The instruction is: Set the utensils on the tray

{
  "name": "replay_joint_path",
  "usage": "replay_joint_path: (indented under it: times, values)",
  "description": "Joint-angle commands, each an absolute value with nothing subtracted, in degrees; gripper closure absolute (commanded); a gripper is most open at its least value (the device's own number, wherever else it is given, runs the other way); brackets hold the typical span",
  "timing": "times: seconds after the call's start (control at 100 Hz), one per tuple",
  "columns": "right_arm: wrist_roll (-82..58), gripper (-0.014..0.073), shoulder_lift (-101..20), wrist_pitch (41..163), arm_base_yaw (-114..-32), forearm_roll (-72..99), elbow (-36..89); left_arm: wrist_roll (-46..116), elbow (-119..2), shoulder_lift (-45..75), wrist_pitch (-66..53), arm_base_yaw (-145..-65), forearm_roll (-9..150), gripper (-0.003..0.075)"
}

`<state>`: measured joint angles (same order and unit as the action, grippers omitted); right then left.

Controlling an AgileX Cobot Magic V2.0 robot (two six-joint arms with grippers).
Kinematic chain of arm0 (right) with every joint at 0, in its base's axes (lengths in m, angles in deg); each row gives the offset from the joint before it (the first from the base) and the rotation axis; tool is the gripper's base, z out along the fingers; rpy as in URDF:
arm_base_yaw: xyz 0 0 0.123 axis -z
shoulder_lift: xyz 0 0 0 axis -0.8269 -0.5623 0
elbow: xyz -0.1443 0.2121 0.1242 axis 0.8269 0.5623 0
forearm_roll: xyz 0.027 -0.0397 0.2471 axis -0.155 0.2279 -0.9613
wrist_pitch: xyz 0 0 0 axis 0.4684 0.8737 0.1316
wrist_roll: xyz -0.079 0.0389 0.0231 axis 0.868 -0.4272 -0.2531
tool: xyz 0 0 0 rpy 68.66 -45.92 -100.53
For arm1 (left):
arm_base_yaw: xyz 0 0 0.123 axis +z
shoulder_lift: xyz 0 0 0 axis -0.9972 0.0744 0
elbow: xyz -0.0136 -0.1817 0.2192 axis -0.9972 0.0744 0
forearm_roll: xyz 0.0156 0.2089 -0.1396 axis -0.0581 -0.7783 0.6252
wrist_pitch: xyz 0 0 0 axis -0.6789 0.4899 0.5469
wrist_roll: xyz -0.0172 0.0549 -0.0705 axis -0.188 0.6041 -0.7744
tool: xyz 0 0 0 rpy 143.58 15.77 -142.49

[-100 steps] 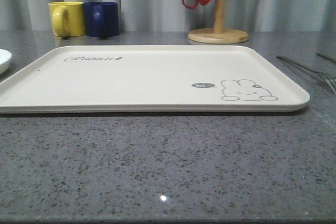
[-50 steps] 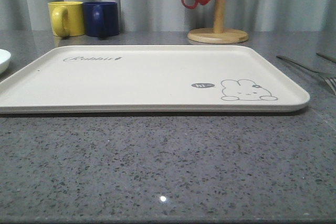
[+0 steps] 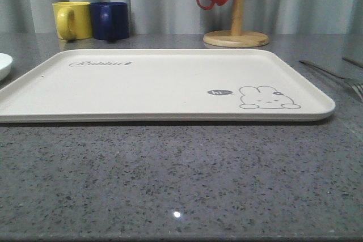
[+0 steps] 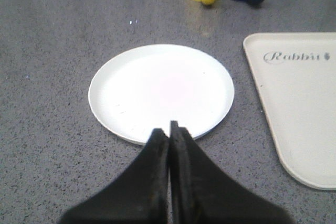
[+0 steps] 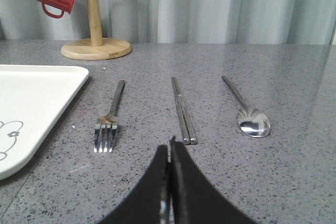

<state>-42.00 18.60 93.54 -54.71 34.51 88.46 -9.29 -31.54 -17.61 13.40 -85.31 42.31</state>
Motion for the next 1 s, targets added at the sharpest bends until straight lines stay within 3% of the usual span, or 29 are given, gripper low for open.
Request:
replay_joint_path:
  times: [0.0,0.08,0.15,0.35,0.42,0.83,0.99]
  values:
    - [-41.63,0.0654,19.74,89.01,-54.44,34.68,88.64,-9.80,-37.47,-10.26,12.76,-85.24,41.49,0.0738]
    - [-41.63,0.0654,19.74,89.01,-54.44,34.68,88.64,-9.92,-41.12,-4.24,13.68,-85.24,41.49,0.0727]
    - [-41.63,0.0654,19.74,89.01,-54.44,34.68,88.64,-10.23,-44.53,0.80,14.36,-85.24,41.49,0.0670]
    - [-41.63,0.0654,19.74,89.01,-54.44,34.68,88.64,-10.47,-53.07,12.55,14.38,-85.24,39.24,0.0325]
    - [-41.63,0.0654,19.74,89.01,-54.44,34.68,88.64,-11.42,-56.00,16.33,14.47,-84.16,39.00,0.0251]
    - [-41.63,0.0654,19.74,89.01,-54.44,34.68,88.64,-14.59,-73.18,39.26,38.78,-71.63,40.41,0.0239]
    - [-41.63,0.0654,19.74,89.01,-54.44,34.68,88.64,-14.71,-76.45,46.52,40.97,-69.74,42.29,0.0239]
